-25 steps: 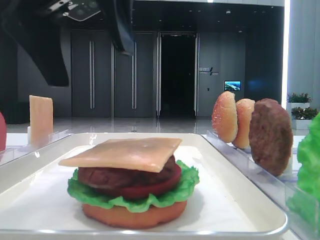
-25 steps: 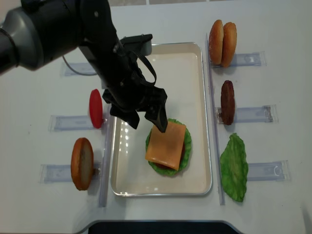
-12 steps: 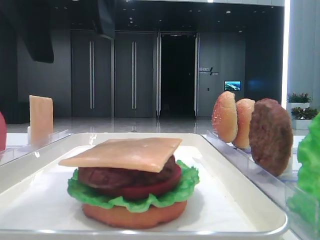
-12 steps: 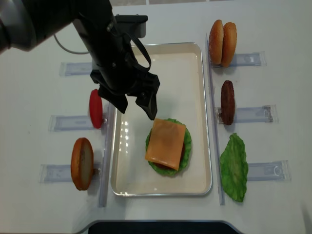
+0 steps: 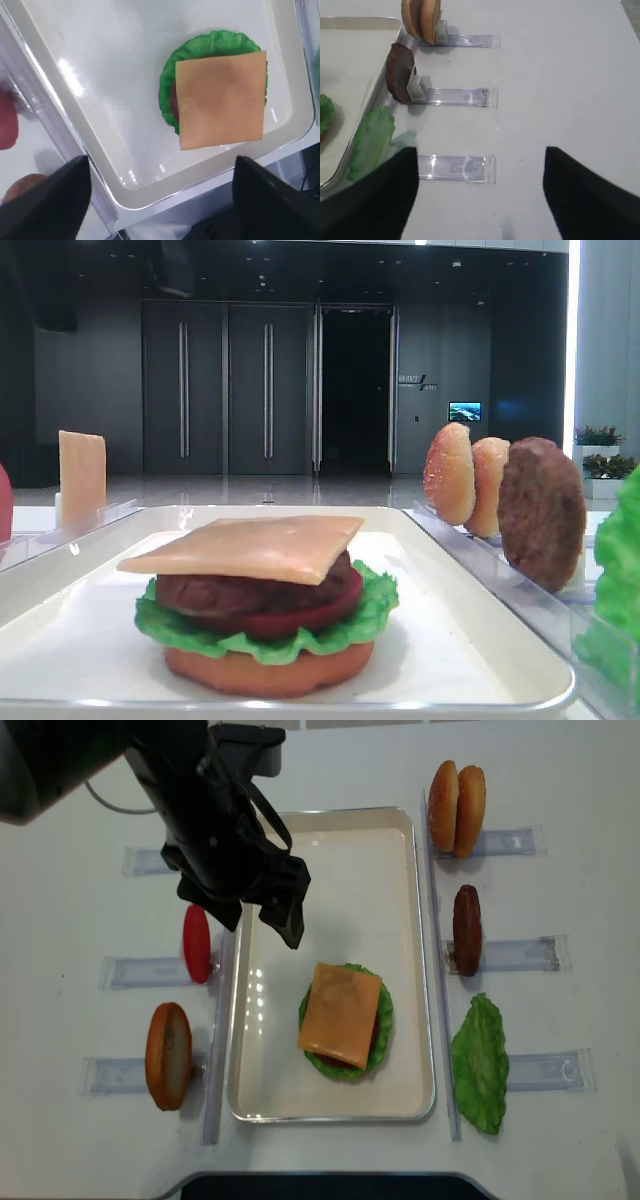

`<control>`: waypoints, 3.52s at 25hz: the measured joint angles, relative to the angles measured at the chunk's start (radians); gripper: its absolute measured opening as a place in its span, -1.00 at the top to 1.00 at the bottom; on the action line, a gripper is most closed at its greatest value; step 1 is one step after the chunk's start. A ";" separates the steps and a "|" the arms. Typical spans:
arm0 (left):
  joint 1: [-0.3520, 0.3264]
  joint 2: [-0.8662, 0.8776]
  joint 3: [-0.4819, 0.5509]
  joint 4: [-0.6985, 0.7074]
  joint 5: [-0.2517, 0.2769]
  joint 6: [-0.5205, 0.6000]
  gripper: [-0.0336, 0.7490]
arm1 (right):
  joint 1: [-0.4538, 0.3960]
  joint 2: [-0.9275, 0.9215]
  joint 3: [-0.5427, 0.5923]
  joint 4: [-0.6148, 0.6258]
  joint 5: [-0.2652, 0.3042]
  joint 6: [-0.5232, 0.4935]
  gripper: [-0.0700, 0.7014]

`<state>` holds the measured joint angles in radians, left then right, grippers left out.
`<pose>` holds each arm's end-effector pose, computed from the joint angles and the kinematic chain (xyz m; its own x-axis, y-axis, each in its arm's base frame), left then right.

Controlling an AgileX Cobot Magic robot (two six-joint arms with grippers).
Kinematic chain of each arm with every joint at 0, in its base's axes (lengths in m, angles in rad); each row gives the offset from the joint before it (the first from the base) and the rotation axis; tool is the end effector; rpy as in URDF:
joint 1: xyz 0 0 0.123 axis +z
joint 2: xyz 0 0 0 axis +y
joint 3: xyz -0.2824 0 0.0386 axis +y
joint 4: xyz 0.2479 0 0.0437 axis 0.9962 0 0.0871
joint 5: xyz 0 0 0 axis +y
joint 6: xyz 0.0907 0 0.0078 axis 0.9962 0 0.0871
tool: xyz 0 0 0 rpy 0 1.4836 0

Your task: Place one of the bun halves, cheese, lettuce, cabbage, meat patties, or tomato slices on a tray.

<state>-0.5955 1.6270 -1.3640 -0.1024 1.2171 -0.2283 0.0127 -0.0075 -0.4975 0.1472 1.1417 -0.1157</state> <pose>0.2610 -0.1874 0.2914 -0.9357 0.3204 -0.1478 0.3402 0.9302 -0.1377 -0.0100 0.0120 0.2708 -0.5111 -0.0601 -0.8574 -0.1545 0.9877 0.0229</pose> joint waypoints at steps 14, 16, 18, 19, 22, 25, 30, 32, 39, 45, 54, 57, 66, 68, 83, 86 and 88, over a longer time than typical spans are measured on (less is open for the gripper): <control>0.012 -0.065 -0.001 0.116 0.005 -0.038 -0.75 | 0.000 0.000 0.000 0.000 0.000 0.000 -0.54; 0.037 -0.071 -0.001 0.109 0.005 -0.039 -0.75 | 0.000 0.000 0.000 0.000 0.000 0.000 -0.54; 0.066 -0.079 -0.001 0.109 0.005 -0.039 -0.75 | 0.000 0.000 0.000 0.000 0.000 0.000 -0.54; 0.081 -0.087 -0.001 0.109 0.005 -0.039 -0.75 | 0.000 0.000 0.000 0.000 0.000 0.000 -0.54; 0.126 -0.117 -0.001 0.110 0.006 -0.039 -0.75 | 0.000 0.000 0.000 0.000 0.000 0.000 -0.54; 0.175 -0.148 -0.001 0.110 0.009 -0.034 -0.74 | 0.000 0.000 0.000 0.000 0.000 0.000 -0.54; 0.266 -0.187 -0.001 0.121 0.016 -0.012 -0.70 | 0.000 0.000 0.000 0.000 0.000 0.000 -0.54; 0.302 -0.193 -0.001 0.137 0.018 -0.003 -0.70 | 0.000 0.000 0.000 0.000 0.000 0.000 -0.54; 0.432 -0.195 -0.001 0.152 0.019 0.043 -0.70 | 0.000 0.000 0.000 0.000 0.000 0.000 -0.54; 0.521 -0.195 -0.001 0.154 0.019 0.085 -0.70 | 0.000 0.000 0.000 0.000 0.000 0.000 -0.54; 0.619 -0.196 -0.001 0.184 0.020 0.108 -0.70 | 0.000 0.000 0.000 0.000 0.000 0.000 -0.54; 0.622 -0.197 -0.001 0.186 0.020 0.108 -0.70 | 0.000 0.000 0.000 0.000 0.000 0.000 -0.54; 0.622 -0.310 0.140 0.186 0.020 0.109 -0.70 | 0.000 0.000 0.000 0.000 0.000 0.000 -0.54; 0.622 -0.359 0.184 0.186 0.020 0.109 -0.70 | 0.000 0.000 0.000 0.000 0.000 0.000 -0.54; 0.622 -0.806 0.525 0.185 0.024 0.110 -0.67 | 0.000 0.000 0.000 0.000 -0.001 0.000 -0.54; 0.622 -0.893 0.574 0.183 0.024 0.110 -0.63 | 0.000 0.000 0.000 0.000 -0.001 0.000 -0.54; 0.622 -0.955 0.599 0.169 0.025 0.110 -0.60 | 0.000 0.000 0.000 0.000 -0.001 0.000 -0.54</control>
<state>0.0268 0.6722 -0.7647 0.0668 1.2421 -0.1186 0.0127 -0.0075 -0.4975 0.1472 1.1409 -0.1157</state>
